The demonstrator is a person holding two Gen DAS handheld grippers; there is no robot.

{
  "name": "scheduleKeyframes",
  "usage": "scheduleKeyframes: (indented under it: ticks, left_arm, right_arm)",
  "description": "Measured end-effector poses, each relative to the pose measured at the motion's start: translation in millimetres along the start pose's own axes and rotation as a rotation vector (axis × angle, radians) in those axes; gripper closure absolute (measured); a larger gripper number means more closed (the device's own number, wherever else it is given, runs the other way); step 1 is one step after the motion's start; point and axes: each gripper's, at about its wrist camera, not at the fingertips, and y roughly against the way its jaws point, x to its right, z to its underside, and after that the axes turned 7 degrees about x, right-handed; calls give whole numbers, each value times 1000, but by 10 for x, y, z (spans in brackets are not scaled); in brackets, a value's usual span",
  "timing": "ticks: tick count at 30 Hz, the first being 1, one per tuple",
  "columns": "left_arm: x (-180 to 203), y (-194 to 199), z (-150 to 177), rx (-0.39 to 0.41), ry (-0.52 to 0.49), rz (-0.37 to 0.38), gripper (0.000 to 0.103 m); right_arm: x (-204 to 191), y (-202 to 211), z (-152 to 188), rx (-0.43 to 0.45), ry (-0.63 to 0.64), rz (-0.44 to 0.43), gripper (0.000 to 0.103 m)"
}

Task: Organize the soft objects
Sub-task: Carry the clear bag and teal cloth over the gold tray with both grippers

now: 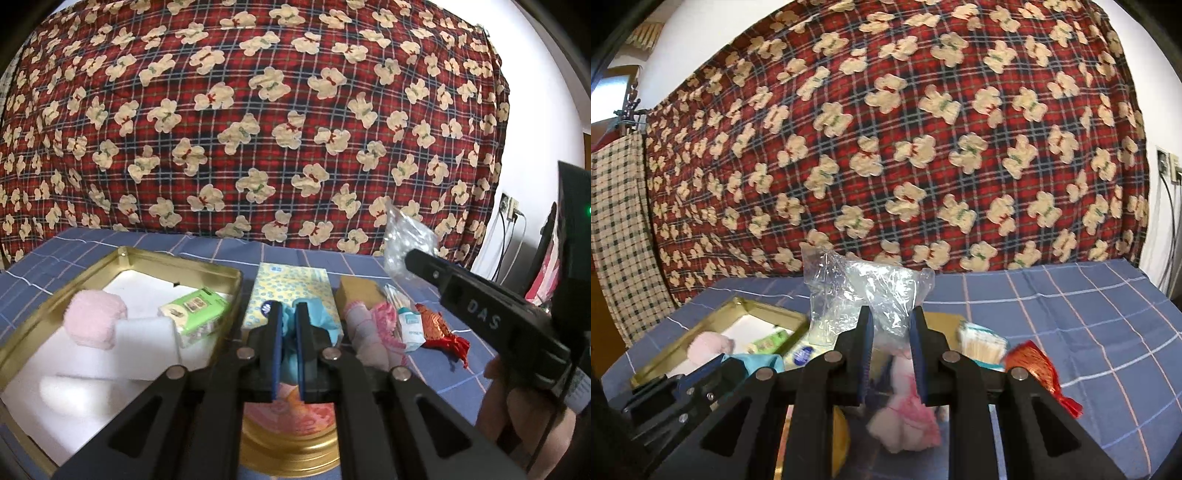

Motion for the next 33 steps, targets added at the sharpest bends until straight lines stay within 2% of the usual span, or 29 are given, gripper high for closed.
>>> scheduleKeyframes:
  ticks: [9,15,20,23,33]
  left_arm:
    - [-275,170,-195,-9,-3,-5,99]
    - [-523,202,-355,-27,-15,-30,99]
    - [-814,174,-488,-42,-25,-91,100]
    - [-1013,118,-539,-66,-19,-121,100]
    - [-1377,-157,-590,-178,-20,-138,99]
  right_arm:
    - [-297,-120,-149,6,22,-68,82]
    - [-550,-290,-232,-26,49,-125,82]
    - [-836,-478,-291,-76,85,-176,82]
    - [-1025,-630,-279,-136,99,-214,82]
    - [-1416,-1019,-88,-311,169,-246,82]
